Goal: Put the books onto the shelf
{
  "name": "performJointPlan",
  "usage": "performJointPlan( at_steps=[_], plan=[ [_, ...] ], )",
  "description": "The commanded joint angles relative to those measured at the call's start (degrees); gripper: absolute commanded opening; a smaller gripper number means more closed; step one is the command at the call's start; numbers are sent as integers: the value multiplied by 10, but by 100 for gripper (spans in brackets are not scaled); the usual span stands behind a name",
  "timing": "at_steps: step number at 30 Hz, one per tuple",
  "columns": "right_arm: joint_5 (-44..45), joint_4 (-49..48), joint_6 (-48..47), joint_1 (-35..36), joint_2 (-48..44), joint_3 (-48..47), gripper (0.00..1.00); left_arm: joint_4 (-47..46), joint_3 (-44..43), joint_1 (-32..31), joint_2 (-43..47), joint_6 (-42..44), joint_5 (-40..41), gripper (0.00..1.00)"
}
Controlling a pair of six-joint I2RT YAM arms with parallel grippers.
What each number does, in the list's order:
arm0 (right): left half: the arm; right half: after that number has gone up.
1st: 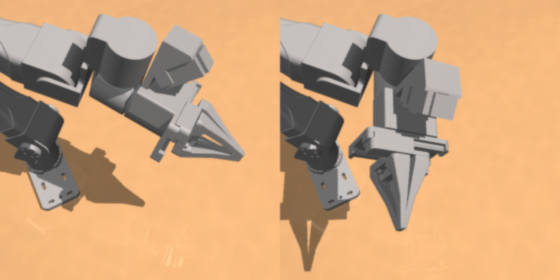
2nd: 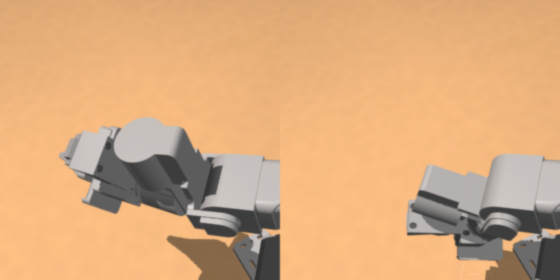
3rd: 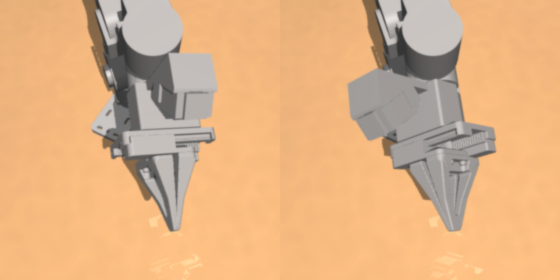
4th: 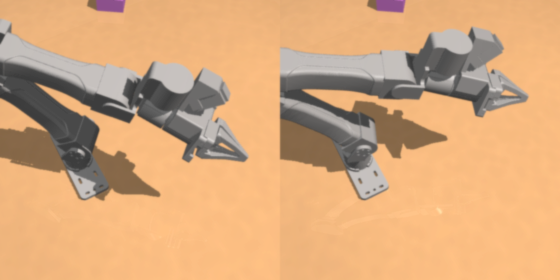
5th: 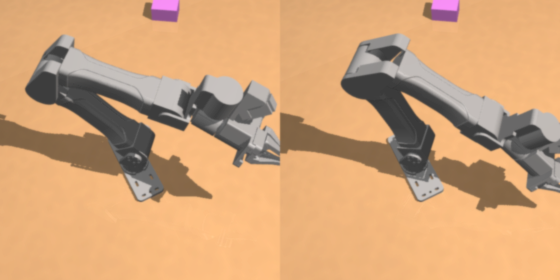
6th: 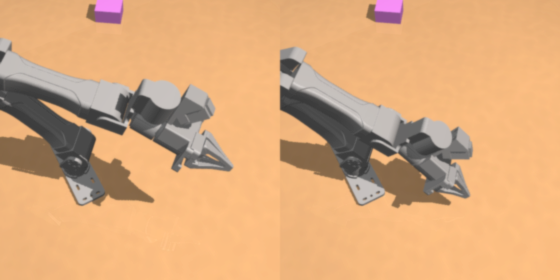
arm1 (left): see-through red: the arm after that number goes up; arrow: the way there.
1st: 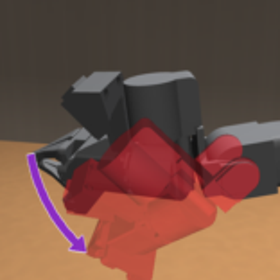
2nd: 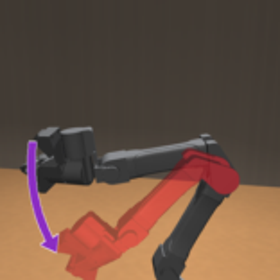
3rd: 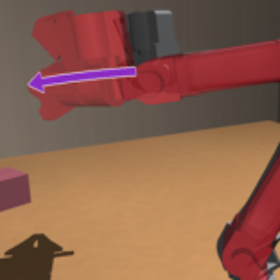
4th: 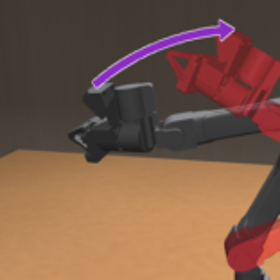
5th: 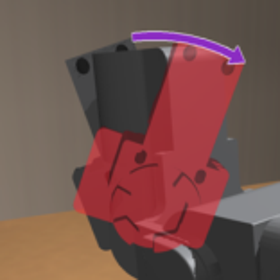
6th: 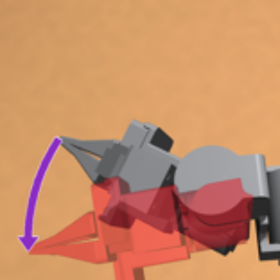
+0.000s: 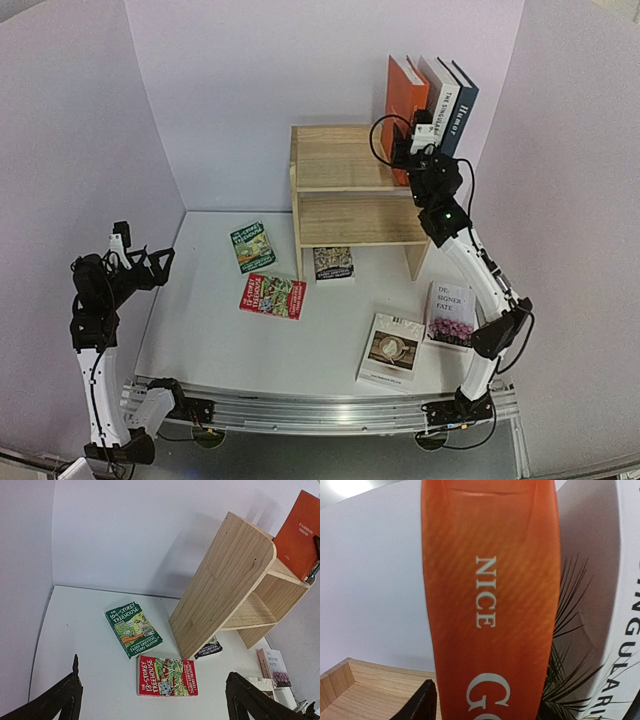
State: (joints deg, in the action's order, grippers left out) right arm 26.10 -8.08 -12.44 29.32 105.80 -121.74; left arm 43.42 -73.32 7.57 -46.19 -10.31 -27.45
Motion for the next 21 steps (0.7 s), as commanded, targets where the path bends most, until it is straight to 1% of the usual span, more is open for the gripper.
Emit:
performJointPlan(
  at_steps=[1, 8, 21],
  plan=[
    [2, -53, 12, 2, -52, 17, 50, -23, 3, 2, -3, 3, -25, 100],
    [33, -96, -1, 16, -65, 39, 49, -21, 4, 2, -7, 3, -49, 100],
    [54, -139, -21, 40, -88, 78, 48, -22, 8, 2, -9, 3, -62, 100]
  ],
)
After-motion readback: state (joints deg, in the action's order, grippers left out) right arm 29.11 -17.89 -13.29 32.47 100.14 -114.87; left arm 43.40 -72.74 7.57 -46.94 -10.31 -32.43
